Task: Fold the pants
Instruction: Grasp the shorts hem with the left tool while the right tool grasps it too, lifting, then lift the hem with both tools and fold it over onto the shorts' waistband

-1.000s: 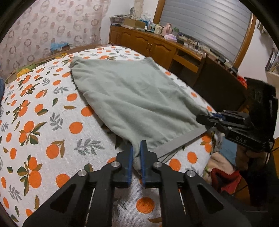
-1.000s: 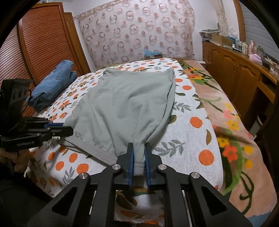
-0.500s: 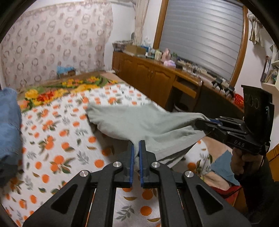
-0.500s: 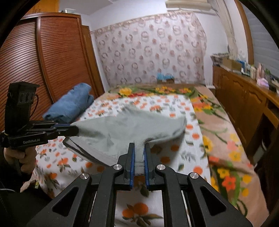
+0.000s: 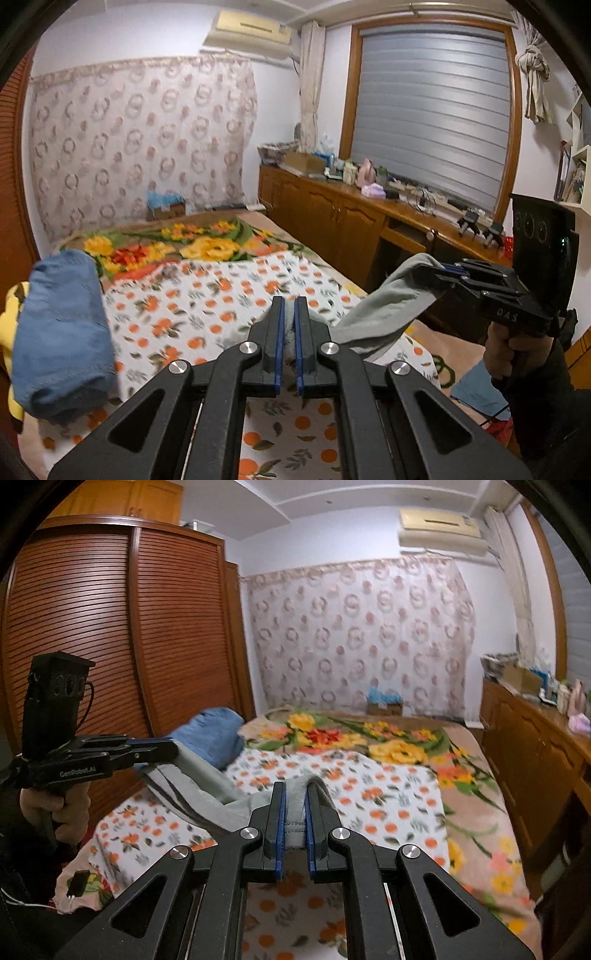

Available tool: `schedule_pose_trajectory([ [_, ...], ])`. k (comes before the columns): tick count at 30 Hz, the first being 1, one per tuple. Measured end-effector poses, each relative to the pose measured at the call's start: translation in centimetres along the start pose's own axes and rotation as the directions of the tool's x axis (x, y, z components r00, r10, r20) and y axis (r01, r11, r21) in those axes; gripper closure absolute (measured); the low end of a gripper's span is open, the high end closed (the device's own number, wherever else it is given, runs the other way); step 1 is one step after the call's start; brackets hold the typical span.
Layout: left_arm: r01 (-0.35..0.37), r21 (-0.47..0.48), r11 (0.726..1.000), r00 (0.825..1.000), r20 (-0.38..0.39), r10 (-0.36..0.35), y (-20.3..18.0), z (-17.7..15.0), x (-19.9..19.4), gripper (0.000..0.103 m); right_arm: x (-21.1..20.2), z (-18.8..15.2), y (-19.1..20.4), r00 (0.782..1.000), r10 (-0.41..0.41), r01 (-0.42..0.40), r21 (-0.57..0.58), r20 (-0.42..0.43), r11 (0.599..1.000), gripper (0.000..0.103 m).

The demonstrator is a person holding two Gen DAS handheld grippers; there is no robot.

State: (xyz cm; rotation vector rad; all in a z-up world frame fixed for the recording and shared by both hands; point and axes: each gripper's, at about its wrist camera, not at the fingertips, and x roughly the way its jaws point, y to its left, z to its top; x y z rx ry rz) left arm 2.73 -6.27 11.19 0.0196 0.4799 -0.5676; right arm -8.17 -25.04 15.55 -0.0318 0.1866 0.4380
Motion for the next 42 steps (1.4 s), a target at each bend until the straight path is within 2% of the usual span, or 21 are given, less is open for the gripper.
schedule_pose_trajectory([
  [6, -0.056, 0.014, 0.998, 0.998, 0.032, 0.055, 1.6, 1.9, -0.6, 0.097, 1.5, 1.4, 0.3, 0.999, 0.033, -0.032, -0.045, 0.019, 0.998, 0.094],
  [11, -0.144, 0.006, 0.99, 0.989, 0.037, 0.144, 4.9, 4.2, 1.9, 0.097, 5.9, 3.2, -0.9, 0.999, 0.047, -0.048, -0.07, -0.017, 0.996, 0.094],
  [14, -0.194, -0.018, 0.981, 0.981, 0.022, 0.194, 7.5, 6.1, 4.1, 0.097, 9.3, 5.3, -1.7, 0.999, 0.01, -0.014, -0.1, -0.039, 0.995, 0.094],
  [17, -0.264, -0.019, 0.964, 0.964, 0.026, 0.265, 9.9, 8.6, 6.2, 0.097, 12.8, 7.9, -2.8, 0.998, -0.029, 0.024, -0.113, -0.048, 0.993, 0.094],
  [19, -0.276, -0.023, 0.961, 0.96, 0.049, 0.277, 10.9, 9.9, 6.8, 0.097, 15.0, 9.8, -3.8, 0.998, -0.053, 0.048, -0.105, -0.041, 0.993, 0.095],
  [21, -0.306, -0.02, 0.952, 0.948, 0.086, 0.306, 11.6, 11.0, 6.9, 0.097, 16.7, 11.3, -3.7, 0.997, -0.07, 0.066, -0.097, -0.034, 0.993, 0.095],
  [22, -0.296, -0.034, 0.955, 0.95, 0.09, 0.298, 12.0, 11.2, 6.9, 0.097, 17.7, 11.9, -3.7, 0.996, -0.082, 0.079, -0.099, -0.032, 0.992, 0.095],
  [26, -0.3, -0.041, 0.953, 0.952, 0.055, 0.302, 12.2, 9.2, 6.7, 0.097, 19.2, 11.5, -3.0, 0.996, -0.076, 0.072, -0.086, -0.039, 0.994, 0.095],
  [31, -0.278, -0.029, 0.96, 0.96, -0.028, 0.278, 10.9, 3.5, 6.1, 0.097, 18.7, 7.3, -2.2, 0.994, -0.016, 0.007, -0.083, -0.107, 0.997, 0.095],
  [34, -0.253, -0.008, 0.967, 0.962, -0.106, 0.251, 9.8, 0.0, 6.3, 0.097, 18.8, 4.4, -1.6, 0.984, 0.031, -0.048, -0.094, -0.177, 0.994, 0.095],
  [37, -0.238, -0.005, 0.971, 0.96, -0.154, 0.235, 9.1, -3.2, 6.2, 0.097, 19.3, 1.8, -1.0, 0.965, 0.043, -0.076, -0.119, -0.259, 0.99, 0.095],
  [42, -0.213, -0.022, 0.977, 0.961, -0.182, 0.206, 8.0, -5.7, 5.3, 0.097, 19.2, 0.3, -0.9, 0.951, 0.059, -0.099, -0.116, -0.303, 0.988, 0.095],
])
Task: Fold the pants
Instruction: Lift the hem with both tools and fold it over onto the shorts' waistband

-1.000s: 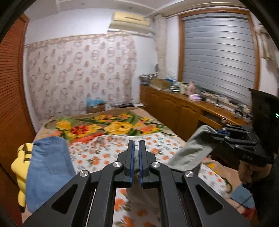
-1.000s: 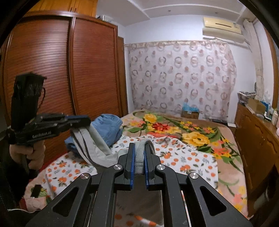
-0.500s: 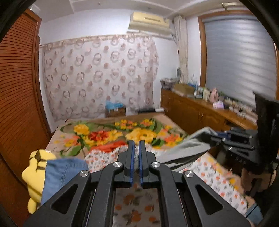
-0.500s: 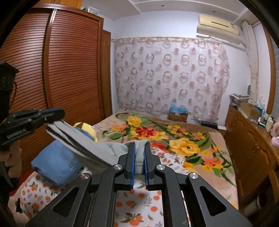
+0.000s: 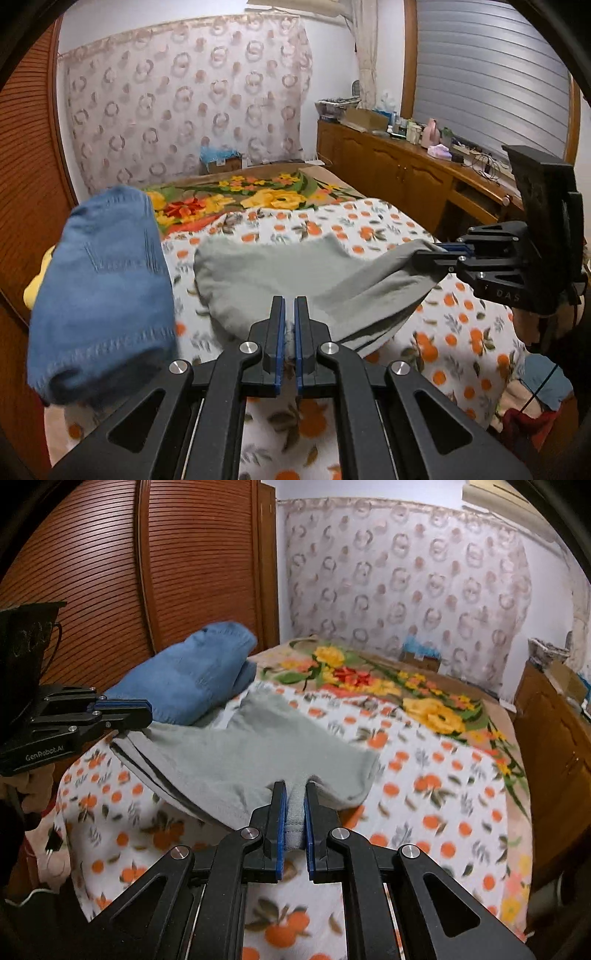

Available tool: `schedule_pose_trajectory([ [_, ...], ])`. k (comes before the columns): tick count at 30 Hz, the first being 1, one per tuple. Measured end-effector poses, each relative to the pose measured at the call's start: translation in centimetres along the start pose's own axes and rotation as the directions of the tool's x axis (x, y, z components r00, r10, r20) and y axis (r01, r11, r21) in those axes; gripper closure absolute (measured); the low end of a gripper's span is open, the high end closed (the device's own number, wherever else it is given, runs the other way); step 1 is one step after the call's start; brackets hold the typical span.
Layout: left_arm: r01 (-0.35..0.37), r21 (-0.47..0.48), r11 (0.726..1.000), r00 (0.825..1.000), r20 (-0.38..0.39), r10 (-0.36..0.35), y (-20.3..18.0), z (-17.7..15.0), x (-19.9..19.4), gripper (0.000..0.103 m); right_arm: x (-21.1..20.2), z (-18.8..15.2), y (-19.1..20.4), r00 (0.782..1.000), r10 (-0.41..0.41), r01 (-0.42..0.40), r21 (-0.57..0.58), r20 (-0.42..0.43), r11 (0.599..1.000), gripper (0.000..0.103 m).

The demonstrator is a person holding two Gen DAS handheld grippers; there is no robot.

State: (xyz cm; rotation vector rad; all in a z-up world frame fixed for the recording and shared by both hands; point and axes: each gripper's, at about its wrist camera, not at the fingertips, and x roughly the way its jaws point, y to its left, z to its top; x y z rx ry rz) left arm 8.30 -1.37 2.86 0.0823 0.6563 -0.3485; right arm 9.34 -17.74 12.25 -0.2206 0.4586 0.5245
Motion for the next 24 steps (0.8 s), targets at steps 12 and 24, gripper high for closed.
schedule_pose_trajectory([
  [12, 0.016, -0.021, 1.0, 1.0, -0.02, -0.016, -0.2, -2.0, -1.0, 0.097, -0.7, -4.0, 1.4, 0.999, 0.048, -0.047, 0.021, -0.011, 0.999, 0.095],
  [24, 0.025, -0.004, 1.0, 0.999, -0.026, -0.025, -1.4, -3.4, -1.7, 0.097, -1.5, -6.3, 0.9, 0.998, 0.064, -0.064, 0.087, 0.002, 0.994, 0.095],
])
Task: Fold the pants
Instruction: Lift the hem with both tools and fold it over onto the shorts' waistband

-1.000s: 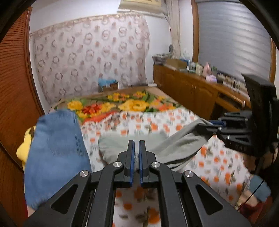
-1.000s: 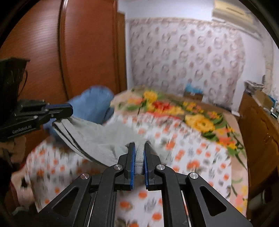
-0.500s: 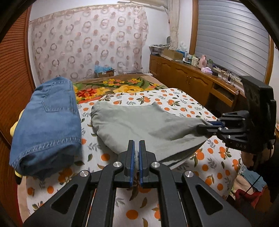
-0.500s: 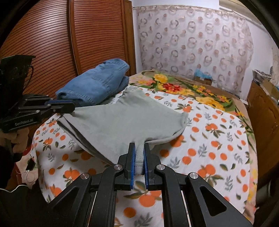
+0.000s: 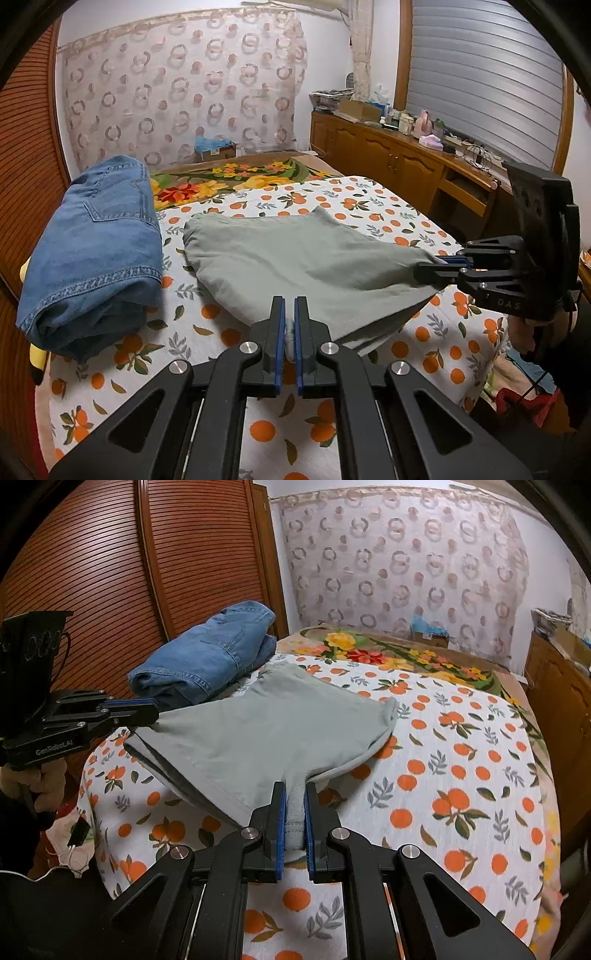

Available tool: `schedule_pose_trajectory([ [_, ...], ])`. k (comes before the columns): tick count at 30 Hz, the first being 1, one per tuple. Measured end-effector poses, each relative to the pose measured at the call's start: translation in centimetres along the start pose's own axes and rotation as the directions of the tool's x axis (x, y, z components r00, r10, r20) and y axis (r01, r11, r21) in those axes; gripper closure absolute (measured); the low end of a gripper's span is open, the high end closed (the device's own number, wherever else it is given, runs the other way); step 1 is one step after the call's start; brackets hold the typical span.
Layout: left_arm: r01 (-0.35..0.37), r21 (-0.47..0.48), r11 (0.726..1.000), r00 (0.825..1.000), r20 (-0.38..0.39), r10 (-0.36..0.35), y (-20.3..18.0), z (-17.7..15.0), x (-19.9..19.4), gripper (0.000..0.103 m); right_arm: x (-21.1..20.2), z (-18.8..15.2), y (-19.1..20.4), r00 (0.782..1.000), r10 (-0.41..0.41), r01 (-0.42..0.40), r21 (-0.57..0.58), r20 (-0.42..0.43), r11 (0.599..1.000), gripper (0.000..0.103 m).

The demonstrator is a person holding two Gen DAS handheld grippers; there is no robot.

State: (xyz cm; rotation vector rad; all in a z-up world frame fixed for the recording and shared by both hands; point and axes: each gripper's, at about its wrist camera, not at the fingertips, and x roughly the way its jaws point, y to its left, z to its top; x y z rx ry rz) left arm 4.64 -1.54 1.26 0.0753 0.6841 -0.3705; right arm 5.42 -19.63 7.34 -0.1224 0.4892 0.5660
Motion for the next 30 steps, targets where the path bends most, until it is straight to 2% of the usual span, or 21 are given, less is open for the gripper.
schedule_pose_trajectory([
  [19, 0.03, -0.027, 0.999, 0.999, -0.034, -0.03, -1.0, -3.4, -0.6, 0.097, -1.2, -3.6, 1.5, 1.0, 0.01, -0.01, 0.041, -0.003, 0.999, 0.095],
  [30, 0.072, -0.022, 0.997, 0.997, 0.007, -0.071, -2.0, -3.3, -3.2, 0.097, -3.8, -4.3, 1.8, 1.0, 0.023, -0.024, 0.061, 0.016, 0.998, 0.095],
])
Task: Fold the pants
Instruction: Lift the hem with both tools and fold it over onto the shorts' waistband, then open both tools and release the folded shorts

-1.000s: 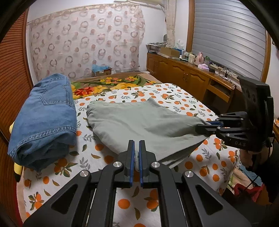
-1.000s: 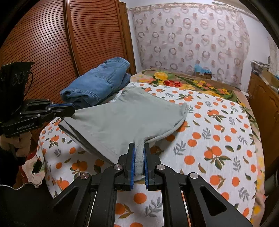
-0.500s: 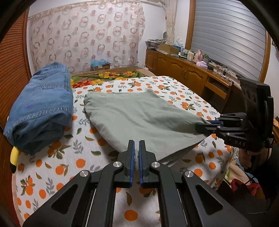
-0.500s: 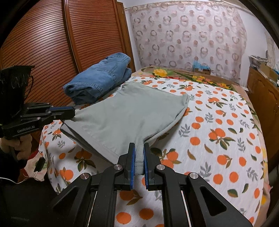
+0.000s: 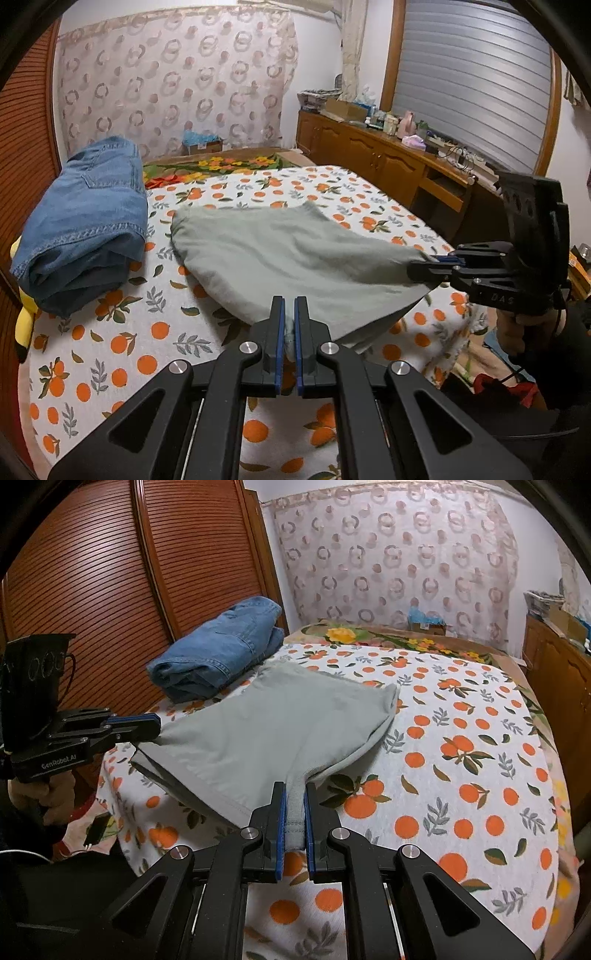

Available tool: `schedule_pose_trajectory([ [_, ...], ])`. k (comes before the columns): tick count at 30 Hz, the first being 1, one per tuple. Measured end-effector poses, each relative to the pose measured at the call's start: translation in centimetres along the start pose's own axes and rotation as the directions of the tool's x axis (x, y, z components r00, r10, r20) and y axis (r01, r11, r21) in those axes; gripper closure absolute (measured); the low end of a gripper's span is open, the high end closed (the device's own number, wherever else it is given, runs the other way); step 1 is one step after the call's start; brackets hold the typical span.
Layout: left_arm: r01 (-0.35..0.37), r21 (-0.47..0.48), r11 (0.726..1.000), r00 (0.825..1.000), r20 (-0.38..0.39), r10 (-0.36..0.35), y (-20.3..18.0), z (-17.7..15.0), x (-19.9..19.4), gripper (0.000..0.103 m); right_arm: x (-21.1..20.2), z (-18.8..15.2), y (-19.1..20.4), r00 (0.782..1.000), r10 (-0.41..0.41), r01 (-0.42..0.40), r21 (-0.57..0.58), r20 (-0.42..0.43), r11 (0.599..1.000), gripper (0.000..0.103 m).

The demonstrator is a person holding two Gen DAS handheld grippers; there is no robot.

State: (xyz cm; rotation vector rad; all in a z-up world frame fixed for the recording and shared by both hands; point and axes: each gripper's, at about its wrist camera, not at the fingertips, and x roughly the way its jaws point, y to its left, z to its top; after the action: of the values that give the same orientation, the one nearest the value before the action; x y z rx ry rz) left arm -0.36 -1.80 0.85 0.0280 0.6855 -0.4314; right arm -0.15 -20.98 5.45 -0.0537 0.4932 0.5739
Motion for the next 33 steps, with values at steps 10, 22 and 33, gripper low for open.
schedule_pose_trajectory([
  [10, 0.015, 0.018, 1.0, 0.999, 0.037, -0.016, -0.7, 0.9, -1.5, 0.097, -2.8, -0.1, 0.2, 0.999, 0.021, -0.021, -0.006, 0.043, 1.0, 0.095],
  [22, -0.034, 0.009, 0.999, 0.999, 0.038, 0.034, 1.9, 4.9, 2.4, 0.097, 1.5, 3.8, -1.9, 0.997, -0.001, -0.005, 0.089, 0.071, 0.996, 0.095],
  [33, -0.106, -0.018, 0.994, 0.994, 0.005, 0.106, 4.8, 7.6, 6.9, 0.097, 7.8, 6.3, -4.0, 0.995, -0.091, 0.087, 0.102, 0.032, 0.991, 0.095],
])
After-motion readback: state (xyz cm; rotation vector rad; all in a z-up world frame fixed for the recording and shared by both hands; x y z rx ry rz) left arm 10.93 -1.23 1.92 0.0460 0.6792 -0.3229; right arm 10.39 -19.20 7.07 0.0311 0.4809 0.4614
